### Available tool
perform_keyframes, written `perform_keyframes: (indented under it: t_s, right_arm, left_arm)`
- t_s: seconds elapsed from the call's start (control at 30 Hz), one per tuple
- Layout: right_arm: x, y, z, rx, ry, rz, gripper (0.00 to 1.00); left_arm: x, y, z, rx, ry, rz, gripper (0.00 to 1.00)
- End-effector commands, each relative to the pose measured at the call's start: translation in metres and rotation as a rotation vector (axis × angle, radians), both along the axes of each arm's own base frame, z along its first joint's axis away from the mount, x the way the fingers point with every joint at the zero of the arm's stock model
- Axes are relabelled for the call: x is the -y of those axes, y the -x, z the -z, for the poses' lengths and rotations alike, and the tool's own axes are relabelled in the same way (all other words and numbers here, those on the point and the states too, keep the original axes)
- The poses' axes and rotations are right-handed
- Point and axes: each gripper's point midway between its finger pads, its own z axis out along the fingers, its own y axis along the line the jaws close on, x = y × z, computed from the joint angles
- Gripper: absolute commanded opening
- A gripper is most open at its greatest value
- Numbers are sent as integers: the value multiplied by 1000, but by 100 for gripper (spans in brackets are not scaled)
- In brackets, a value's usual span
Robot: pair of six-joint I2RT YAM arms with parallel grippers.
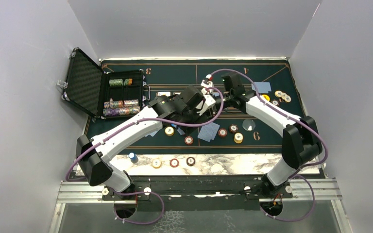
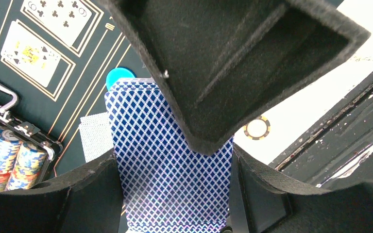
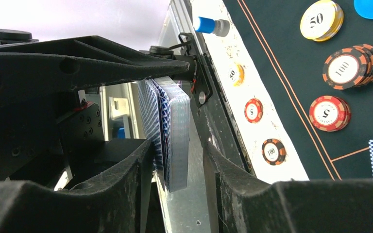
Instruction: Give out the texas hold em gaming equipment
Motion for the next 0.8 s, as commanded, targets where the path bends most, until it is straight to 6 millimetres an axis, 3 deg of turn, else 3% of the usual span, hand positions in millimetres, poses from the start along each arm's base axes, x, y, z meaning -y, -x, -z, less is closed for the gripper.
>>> perform_keyframes:
  t_s: [0.0, 0.33, 0.5, 0.6, 0.77]
  right_arm:
    - [13, -21, 11, 52, 77, 103, 42]
    - [20, -32, -1, 80, 70, 131, 38]
    - [13, -25, -17, 90, -14, 88, 48]
    - [4, -20, -12, 80, -12, 66, 55]
    - [-11, -16, 2, 43, 11, 52, 58]
  left_arm:
    - [4, 3, -13, 22, 42, 16, 0]
    - [4, 3, -12, 18, 39, 17, 0]
    - [5, 4, -9, 12, 35, 23, 0]
    - [7, 3, -11, 14, 39, 24, 0]
    - [9, 0, -13, 20, 41, 27, 0]
